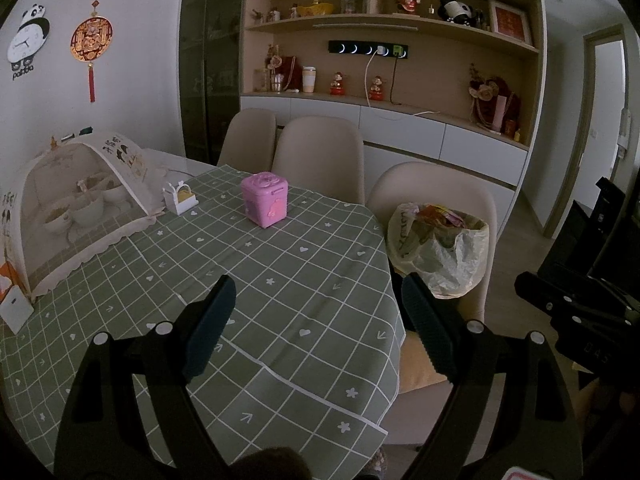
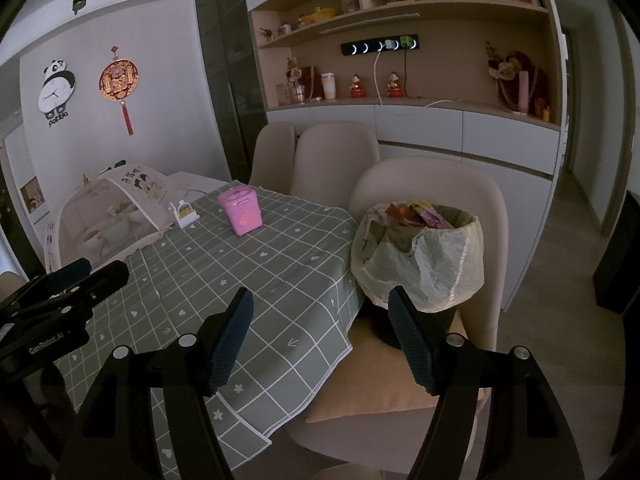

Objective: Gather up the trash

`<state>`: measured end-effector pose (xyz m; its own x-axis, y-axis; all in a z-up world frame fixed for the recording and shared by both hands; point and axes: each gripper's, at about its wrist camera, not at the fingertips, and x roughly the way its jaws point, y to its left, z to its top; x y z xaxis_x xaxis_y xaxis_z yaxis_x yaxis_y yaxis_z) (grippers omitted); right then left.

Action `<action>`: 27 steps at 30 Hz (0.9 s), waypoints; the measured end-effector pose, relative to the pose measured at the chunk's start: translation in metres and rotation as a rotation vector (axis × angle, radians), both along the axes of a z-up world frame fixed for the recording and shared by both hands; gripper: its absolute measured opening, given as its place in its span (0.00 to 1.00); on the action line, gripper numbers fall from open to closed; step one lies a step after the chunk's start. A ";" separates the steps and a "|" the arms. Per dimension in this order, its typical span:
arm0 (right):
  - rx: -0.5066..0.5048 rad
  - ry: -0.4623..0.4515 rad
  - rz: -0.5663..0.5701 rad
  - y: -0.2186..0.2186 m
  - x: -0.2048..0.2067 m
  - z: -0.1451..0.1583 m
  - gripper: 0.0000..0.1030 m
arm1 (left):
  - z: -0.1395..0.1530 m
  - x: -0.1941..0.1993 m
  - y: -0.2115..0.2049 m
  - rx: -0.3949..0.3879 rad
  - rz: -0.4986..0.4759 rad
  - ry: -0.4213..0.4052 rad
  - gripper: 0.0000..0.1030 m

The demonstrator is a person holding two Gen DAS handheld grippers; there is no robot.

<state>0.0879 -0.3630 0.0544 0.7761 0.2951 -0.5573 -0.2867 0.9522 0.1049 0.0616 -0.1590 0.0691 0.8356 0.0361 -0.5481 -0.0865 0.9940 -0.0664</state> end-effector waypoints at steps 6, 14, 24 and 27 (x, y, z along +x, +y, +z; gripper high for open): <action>0.001 0.002 -0.001 0.000 -0.001 -0.001 0.64 | 0.000 0.000 0.000 0.001 -0.001 -0.001 0.78; 0.003 0.003 -0.003 -0.001 -0.001 -0.001 0.64 | 0.000 0.000 0.000 0.001 -0.001 0.000 0.79; 0.004 0.004 -0.003 0.000 -0.001 -0.001 0.64 | 0.000 0.000 -0.002 0.002 -0.003 0.001 0.79; 0.004 0.005 -0.002 -0.001 0.000 -0.001 0.64 | 0.000 -0.001 -0.002 0.001 -0.001 0.001 0.78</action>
<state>0.0882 -0.3638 0.0536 0.7740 0.2959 -0.5597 -0.2845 0.9523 0.1101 0.0611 -0.1613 0.0692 0.8353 0.0363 -0.5486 -0.0859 0.9942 -0.0651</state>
